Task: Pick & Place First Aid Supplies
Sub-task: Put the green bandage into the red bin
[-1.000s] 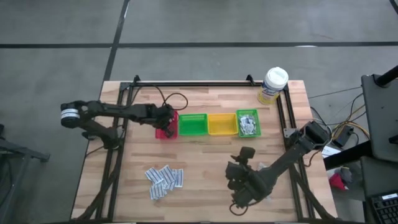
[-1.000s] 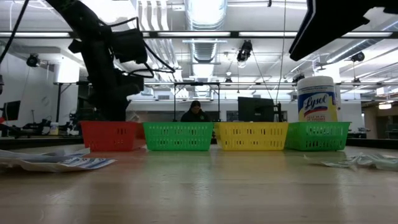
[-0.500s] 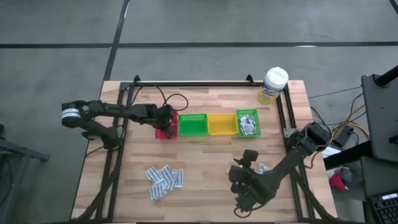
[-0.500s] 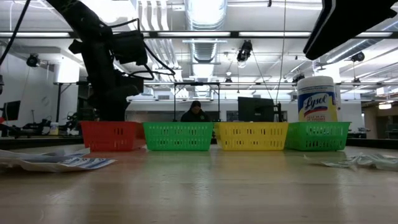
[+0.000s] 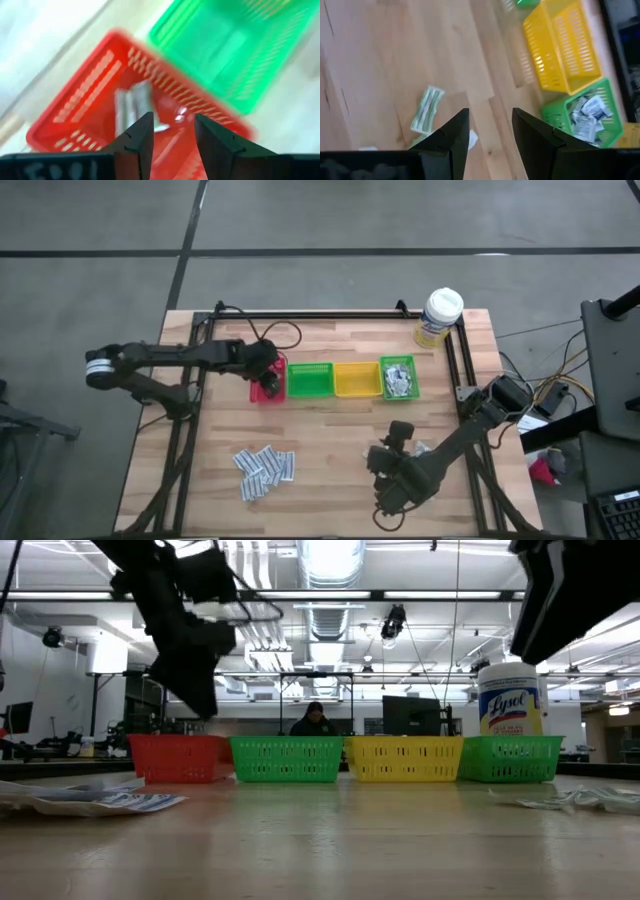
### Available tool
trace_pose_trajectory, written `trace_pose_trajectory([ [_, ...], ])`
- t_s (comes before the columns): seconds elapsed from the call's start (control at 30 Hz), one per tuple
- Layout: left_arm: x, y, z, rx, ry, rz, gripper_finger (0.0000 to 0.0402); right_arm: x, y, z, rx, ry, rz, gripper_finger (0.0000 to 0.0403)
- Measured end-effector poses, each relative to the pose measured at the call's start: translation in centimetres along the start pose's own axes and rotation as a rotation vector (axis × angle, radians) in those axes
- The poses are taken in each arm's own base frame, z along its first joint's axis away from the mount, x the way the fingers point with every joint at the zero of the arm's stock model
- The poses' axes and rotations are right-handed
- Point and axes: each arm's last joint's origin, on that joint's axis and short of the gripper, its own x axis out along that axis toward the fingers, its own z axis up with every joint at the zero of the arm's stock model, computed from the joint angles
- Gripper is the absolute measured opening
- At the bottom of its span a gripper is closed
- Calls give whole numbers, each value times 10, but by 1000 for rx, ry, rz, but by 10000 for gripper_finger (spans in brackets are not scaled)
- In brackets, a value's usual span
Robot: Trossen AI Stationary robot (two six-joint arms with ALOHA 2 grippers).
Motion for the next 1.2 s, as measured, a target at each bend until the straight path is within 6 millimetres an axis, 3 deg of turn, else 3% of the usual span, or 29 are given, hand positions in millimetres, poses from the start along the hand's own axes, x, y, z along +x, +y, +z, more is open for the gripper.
trace_pose_trajectory([
  [0.23, -32, -18, 4, 117, -184, -179, 135, 14, -9, 10, -115, 171, 109, 145],
  [0.63, -39, -56, -30, 379, -491, -447, 135, 37, -31, 43, -149, 252, 340, 142],
  [0.87, -38, -56, -53, 425, -593, -536, 135, 46, -35, 53, -128, 257, 433, 133],
  [1.2, -43, -37, -80, 393, -642, -596, 134, 60, -30, 51, -63, 246, 514, 146],
])
